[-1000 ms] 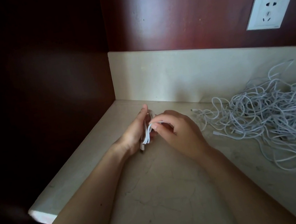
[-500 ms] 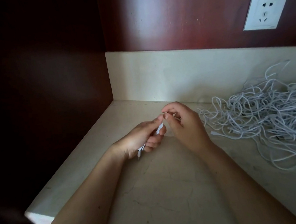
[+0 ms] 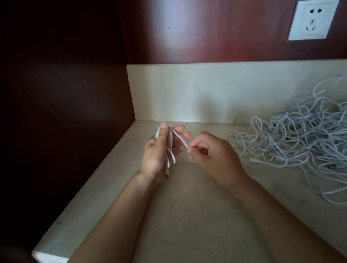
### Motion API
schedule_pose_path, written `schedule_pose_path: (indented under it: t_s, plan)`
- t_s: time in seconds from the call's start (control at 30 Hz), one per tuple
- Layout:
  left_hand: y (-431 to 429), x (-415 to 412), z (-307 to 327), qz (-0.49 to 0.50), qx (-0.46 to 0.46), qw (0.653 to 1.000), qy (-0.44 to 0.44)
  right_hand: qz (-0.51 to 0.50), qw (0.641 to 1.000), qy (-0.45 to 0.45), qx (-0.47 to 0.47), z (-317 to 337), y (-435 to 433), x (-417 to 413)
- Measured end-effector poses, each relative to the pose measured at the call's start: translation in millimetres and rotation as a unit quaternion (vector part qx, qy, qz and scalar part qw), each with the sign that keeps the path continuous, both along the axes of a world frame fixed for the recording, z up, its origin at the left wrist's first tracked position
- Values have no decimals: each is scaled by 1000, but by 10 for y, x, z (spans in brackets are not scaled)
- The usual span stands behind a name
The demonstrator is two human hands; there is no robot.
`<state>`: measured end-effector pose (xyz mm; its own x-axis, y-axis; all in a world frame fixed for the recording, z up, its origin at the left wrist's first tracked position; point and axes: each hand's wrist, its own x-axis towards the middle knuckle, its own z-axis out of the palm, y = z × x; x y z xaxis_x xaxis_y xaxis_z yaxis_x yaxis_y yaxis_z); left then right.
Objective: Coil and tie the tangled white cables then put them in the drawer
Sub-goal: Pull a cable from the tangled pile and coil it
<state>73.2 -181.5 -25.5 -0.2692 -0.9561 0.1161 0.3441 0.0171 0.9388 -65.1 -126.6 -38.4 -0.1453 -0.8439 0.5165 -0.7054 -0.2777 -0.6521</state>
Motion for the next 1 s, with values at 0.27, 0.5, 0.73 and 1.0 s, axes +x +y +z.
schedule_pose_path:
  t_s: [0.27,0.5,0.73,1.0]
  plan:
    - [-64,89,78,-9,127,981,149,26,996,52,68,-53,17,94]
    - [-155,163,34,27,126,982,137,66,990,60,112,-74,17,102]
    - [-138,180,75,130,76,985,79,-19,989,97,106,2,52,101]
    - [-112,183,76,153,27,988,15,74,981,155,87,74,106,104]
